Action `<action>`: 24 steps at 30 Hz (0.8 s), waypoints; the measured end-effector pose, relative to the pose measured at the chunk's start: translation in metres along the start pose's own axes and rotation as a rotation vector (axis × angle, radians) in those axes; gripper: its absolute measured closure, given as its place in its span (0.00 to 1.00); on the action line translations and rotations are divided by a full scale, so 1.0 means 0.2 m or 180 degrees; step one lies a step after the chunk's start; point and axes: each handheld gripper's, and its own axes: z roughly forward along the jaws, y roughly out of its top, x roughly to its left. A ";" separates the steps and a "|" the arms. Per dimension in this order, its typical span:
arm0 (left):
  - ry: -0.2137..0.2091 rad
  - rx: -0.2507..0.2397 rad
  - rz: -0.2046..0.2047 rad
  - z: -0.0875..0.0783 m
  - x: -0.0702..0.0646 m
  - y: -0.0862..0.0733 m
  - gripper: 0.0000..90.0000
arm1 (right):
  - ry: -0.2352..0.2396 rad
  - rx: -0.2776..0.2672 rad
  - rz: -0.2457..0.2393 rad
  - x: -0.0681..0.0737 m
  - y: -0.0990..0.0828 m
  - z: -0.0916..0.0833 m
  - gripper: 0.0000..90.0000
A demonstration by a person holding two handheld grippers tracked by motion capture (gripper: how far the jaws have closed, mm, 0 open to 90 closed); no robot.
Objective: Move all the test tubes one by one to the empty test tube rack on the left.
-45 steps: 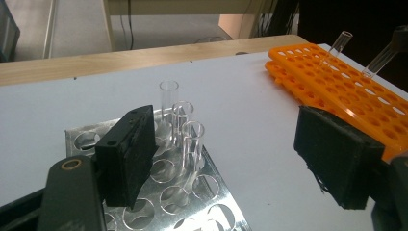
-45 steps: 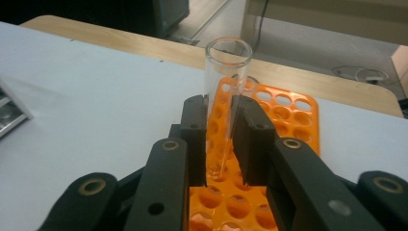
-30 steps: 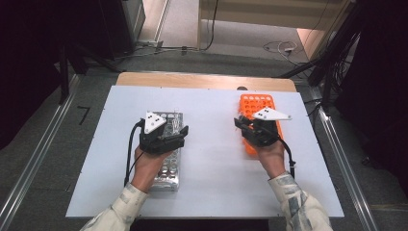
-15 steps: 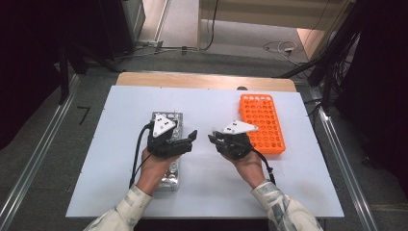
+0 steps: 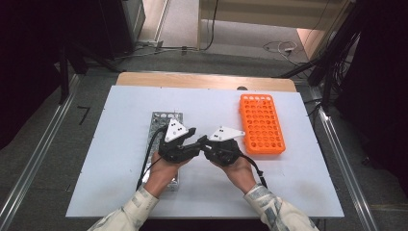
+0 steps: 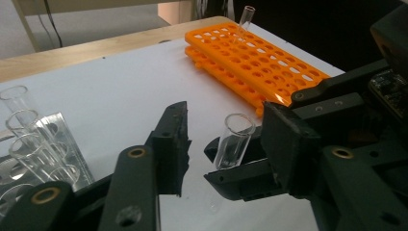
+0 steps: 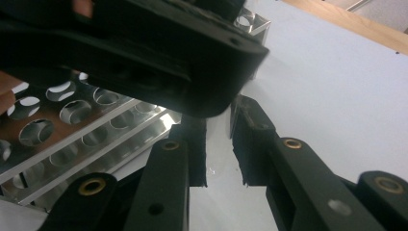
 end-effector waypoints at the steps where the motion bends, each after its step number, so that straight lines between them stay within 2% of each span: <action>1: -0.0012 0.0003 0.0006 0.00 0.00 0.00 0.62 | 0.0002 -0.0003 0.0002 0.00 0.00 0.00 0.82; 10: -0.0036 0.0015 0.0065 0.02 -0.02 -0.01 0.80 | 0.0017 -0.0018 0.0035 0.01 0.00 -0.01 0.82; 18: 0.0011 0.0003 0.0105 0.01 -0.02 -0.01 0.84 | 0.0032 -0.0027 0.0036 0.01 0.00 -0.01 0.80; 20: 0.0051 -0.0016 0.0126 0.00 -0.01 0.00 0.84 | 0.0070 -0.0033 0.0028 0.01 0.01 -0.01 0.69; 24: 0.0107 -0.0111 0.0053 -0.03 0.03 0.03 0.84 | 0.0122 -0.0045 0.0020 0.01 0.01 -0.02 0.52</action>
